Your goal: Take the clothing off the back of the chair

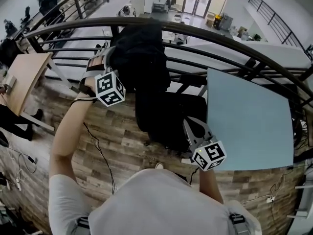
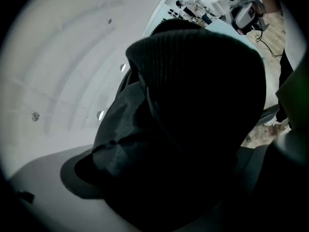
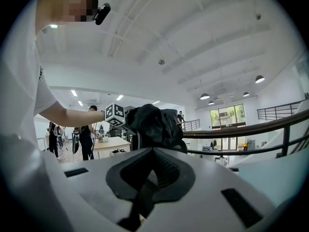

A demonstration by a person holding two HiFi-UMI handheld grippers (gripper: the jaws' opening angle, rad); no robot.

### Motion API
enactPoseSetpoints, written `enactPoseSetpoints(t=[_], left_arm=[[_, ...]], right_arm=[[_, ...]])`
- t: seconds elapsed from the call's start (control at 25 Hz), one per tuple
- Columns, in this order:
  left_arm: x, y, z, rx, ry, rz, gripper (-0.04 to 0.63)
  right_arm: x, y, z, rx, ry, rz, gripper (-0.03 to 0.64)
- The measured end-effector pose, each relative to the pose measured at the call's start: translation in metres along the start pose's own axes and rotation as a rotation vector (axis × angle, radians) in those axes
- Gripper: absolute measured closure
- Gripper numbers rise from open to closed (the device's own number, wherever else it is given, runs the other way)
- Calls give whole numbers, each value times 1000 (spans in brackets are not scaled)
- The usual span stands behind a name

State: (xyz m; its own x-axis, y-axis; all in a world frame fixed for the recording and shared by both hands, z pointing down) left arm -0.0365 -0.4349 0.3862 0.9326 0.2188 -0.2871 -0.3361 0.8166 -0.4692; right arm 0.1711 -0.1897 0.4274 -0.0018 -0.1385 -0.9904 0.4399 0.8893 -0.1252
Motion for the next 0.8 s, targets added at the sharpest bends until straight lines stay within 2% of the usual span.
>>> enactPoseSetpoints(t=[0.2, 0.28, 0.48, 0.68, 0.8], left_arm=[[-2, -21, -2, -118, -51, 34, 5], [-7, -29, -5, -135, -81, 24, 5], [-1, -52, 0, -86, -163, 33, 6], [4, -62, -3, -5, -137, 68, 9], [5, -70, -4, 30, -133, 59, 21]], right_arm=[[-4, -1, 5, 0, -5, -22, 597], [-5, -3, 4, 9, -2, -30, 597], [-11, -7, 2, 16, -9, -52, 597], [-14, -6, 6, 10, -13, -72, 597], [-17, -9, 5, 14, -11, -75, 597]])
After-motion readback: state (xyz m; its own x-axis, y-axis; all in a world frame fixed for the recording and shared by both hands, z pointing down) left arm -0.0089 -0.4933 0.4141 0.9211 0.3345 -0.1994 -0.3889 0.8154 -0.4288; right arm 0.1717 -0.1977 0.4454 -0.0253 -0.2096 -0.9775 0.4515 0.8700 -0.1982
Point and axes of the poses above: the fingertips, and each gripper's own axes: y backward along the fingers, z to its right, x out of its top, the point moved 2 cm from there along y, backward along the fingers, and after that the axes turned 2 degrees about y, right-handed, at the moved point
